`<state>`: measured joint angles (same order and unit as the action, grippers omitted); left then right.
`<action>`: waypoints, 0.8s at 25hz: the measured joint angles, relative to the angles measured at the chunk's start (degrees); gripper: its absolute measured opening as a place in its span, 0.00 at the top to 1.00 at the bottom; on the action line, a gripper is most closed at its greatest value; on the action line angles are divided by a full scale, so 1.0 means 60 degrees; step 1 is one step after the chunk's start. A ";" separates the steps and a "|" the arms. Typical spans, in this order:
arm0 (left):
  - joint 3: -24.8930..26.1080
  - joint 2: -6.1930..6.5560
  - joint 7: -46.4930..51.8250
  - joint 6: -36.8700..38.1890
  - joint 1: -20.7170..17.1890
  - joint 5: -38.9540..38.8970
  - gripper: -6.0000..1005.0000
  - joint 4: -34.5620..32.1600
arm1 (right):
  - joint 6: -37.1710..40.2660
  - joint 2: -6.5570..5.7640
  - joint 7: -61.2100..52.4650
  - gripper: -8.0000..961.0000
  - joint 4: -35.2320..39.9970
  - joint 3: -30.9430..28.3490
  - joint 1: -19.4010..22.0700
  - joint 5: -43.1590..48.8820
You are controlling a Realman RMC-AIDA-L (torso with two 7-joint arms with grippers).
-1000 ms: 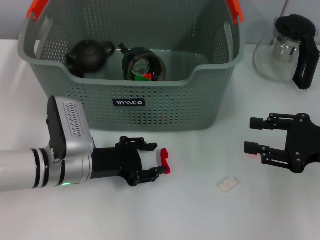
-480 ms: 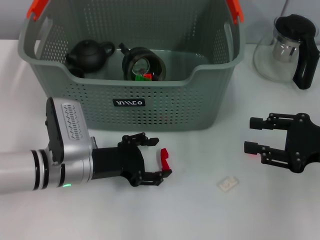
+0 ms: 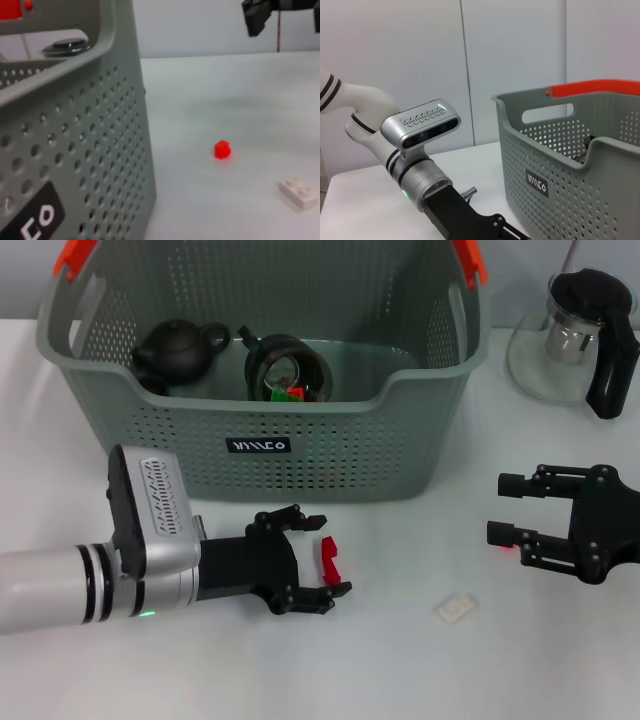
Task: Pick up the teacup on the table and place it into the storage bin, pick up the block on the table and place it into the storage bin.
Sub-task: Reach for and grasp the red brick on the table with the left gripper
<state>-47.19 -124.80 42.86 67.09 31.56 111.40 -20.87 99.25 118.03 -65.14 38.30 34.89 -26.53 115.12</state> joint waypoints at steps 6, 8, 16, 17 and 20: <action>-0.0016 0.0000 -0.0080 -0.0621 0.0279 -0.0001 0.12 0.0403 | -0.0001 0.0000 0.0002 0.38 0.0005 0.0000 -0.0006 0.0001; -0.0015 0.0000 -0.0107 -0.0695 0.0324 0.0012 0.13 0.0477 | -0.0001 0.0000 0.0002 0.38 0.0008 0.0000 0.0001 0.0002; -0.0100 0.0001 -0.0119 -0.0706 0.0351 0.0037 0.17 0.0507 | -0.0026 -0.0004 0.0003 0.38 0.0007 0.0000 0.0004 0.0004; -0.0188 0.0001 -0.0120 -0.0719 0.0352 0.0036 0.18 0.0507 | -0.0030 -0.0006 0.0003 0.38 0.0004 0.0000 0.0002 0.0004; -0.0460 0.0000 -0.0074 -0.0793 0.0385 0.0028 0.19 0.0504 | -0.0043 -0.0014 0.0003 0.38 -0.0006 0.0000 -0.0002 0.0004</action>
<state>-49.95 -124.80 42.42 62.33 33.87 111.57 -17.84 99.00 117.95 -65.12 38.27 34.89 -26.54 115.14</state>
